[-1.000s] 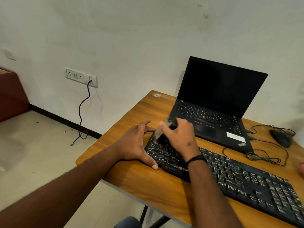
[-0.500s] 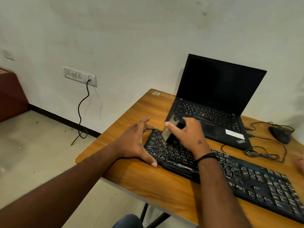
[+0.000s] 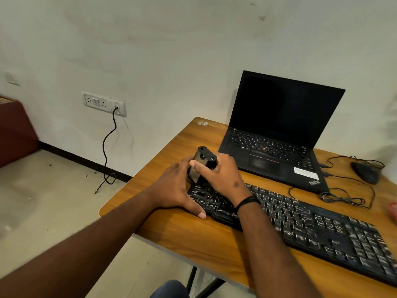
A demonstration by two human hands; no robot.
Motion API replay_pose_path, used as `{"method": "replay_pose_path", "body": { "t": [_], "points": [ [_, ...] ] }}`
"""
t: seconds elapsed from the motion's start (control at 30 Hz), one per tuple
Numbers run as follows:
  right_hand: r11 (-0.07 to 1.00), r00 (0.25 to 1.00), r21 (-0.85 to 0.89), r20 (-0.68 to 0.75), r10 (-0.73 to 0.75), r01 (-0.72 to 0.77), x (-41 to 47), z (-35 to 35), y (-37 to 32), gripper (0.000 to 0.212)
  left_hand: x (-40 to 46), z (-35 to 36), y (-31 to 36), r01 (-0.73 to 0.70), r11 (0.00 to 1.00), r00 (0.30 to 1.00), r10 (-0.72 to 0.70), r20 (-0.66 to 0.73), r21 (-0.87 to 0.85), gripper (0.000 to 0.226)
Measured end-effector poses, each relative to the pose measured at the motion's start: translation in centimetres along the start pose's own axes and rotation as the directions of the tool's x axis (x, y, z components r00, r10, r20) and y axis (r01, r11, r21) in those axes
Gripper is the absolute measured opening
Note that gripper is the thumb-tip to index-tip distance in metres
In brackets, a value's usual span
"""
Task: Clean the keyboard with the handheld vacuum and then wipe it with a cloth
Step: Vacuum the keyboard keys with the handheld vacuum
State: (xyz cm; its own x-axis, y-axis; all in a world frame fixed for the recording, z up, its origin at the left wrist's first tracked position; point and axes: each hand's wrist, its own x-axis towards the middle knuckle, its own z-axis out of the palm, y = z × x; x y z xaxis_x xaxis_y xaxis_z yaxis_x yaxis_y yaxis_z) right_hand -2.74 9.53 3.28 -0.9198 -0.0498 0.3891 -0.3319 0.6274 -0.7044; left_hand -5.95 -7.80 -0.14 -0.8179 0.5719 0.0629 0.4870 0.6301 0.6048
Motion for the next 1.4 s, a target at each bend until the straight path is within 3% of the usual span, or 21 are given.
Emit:
{"method": "replay_pose_path", "body": {
  "t": [0.2, 0.33, 0.5, 0.6, 0.7, 0.87, 1.07, 1.17, 1.27, 1.4],
  "points": [
    [0.987, 0.985, -0.024, 0.066, 0.157, -0.156, -1.1, -6.1, 3.1, 0.038, -0.5, -0.3, 0.9, -0.014, 0.999, 1.0, 0.014, 0.024, -0.029, 0.155],
    [0.991, 0.99, -0.003, -0.04, 0.136, -0.136, -1.7, -5.7, 2.8, 0.04, -0.5, -0.3, 1.0, -0.022, 0.999, 1.0, 0.022, 0.014, -0.028, 0.152],
    [0.993, 0.999, -0.106, 0.016, 0.052, -0.05, -0.2, -1.5, 0.5, 0.042, -0.3, -0.2, 0.8, -0.007, 1.0, 0.999, 0.008, 0.037, -0.019, 0.158],
    [0.998, 0.999, -0.049, 0.009, 0.041, -0.04, 0.0, -0.4, 0.5, 0.042, -0.1, -0.1, 0.4, -0.002, 1.0, 1.0, 0.003, 0.03, -0.014, 0.161],
    [0.998, 0.997, 0.013, -0.046, 0.069, -0.068, -0.7, -1.6, 1.1, 0.041, -0.4, -0.2, 0.7, -0.003, 1.0, 0.999, 0.003, 0.039, -0.014, 0.161],
    [0.987, 0.964, -0.055, -0.231, 0.135, -0.151, -1.7, -4.3, 2.2, 0.042, -0.8, 0.1, 0.8, -0.008, 0.998, 1.0, 0.01, 0.022, -0.07, 0.168],
    [0.993, 0.989, 0.07, -0.109, 0.101, -0.093, -1.3, -1.6, 0.8, 0.03, -0.7, 0.2, 1.8, -0.019, 1.0, 0.999, 0.019, 0.036, 0.016, 0.162],
    [0.978, 0.977, 0.178, -0.16, 0.139, -0.11, -1.2, -2.7, 0.9, 0.028, -0.6, 0.3, 1.3, -0.027, 1.0, 0.999, 0.027, 0.031, 0.011, 0.165],
    [0.985, 0.952, 0.112, -0.264, 0.156, -0.131, -1.7, -4.7, 2.2, 0.035, -0.5, 0.4, 1.3, -0.021, 1.0, 1.0, 0.021, 0.017, -0.004, 0.163],
    [0.988, 0.981, 0.035, -0.119, 0.153, -0.15, -2.1, -3.2, 1.3, 0.038, -0.6, 0.3, 1.6, -0.024, 1.0, 1.0, 0.024, 0.003, 0.006, 0.16]
  ]
}}
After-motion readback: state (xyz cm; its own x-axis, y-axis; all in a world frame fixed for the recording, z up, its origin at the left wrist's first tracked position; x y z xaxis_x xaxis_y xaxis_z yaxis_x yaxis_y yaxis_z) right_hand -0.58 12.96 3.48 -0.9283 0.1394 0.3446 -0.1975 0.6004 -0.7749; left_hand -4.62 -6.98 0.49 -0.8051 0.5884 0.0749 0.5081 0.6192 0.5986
